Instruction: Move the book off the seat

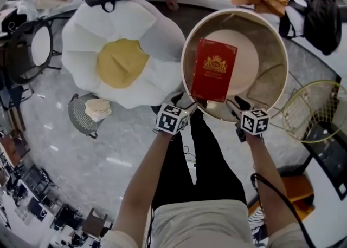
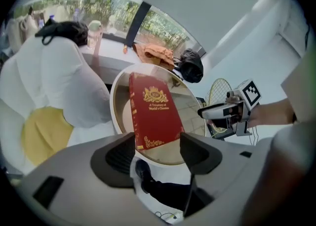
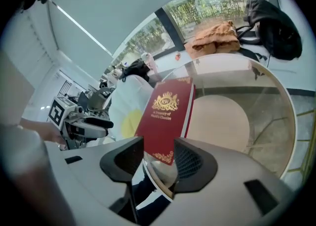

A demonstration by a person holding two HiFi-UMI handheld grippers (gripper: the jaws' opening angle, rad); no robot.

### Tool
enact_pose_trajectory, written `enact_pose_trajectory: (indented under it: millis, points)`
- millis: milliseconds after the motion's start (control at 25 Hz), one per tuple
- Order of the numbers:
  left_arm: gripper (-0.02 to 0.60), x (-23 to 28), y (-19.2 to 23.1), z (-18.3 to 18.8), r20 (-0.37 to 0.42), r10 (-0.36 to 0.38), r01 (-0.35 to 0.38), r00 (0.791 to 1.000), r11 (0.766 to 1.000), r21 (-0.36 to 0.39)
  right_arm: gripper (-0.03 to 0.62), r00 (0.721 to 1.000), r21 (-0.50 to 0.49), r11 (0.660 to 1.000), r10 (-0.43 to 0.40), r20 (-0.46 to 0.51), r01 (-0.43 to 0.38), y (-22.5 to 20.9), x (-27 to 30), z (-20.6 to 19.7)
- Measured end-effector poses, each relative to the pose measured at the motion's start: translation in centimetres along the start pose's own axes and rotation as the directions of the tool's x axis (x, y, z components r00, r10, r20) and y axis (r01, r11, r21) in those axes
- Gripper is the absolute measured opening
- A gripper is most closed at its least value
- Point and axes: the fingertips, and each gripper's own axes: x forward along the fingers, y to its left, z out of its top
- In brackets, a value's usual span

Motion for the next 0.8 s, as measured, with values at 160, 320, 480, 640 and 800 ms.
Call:
enact_pose_trajectory:
  millis: [160,320,480,640,800]
  points:
    - [0.223,-8.5,-2.6,4.2,0.124,0.046,-0.055,0.991,0.996,0.072,0.083,0.99,-0.026,0.996,0.082,0.112,-0.08,3.8,-6.6,4.5]
    - [0.144,-16.4,-5.7,6.1,0.229,0.082,-0.106,0.97,0.99,0.093,0.061,0.965,-0.098,0.983,0.174,0.195,-0.157,8.4,-12.9,7.8]
    - [0.061,-24.0,-9.3,6.0,0.297,0.106,-0.148,0.949,0.981,0.123,0.057,0.947,-0.14,0.97,0.229,0.224,-0.201,13.3,-18.2,9.0]
    - [0.017,-30.6,-11.6,6.1,0.382,0.098,-0.134,0.919,0.989,0.066,0.058,0.928,-0.122,0.968,0.245,0.281,-0.219,17.1,-22.6,10.1]
    - [0.003,-34.3,-12.9,4.3,0.421,0.067,-0.081,0.905,0.997,0.016,0.058,0.904,-0.099,0.969,0.248,0.349,-0.227,20.5,-26.0,10.2]
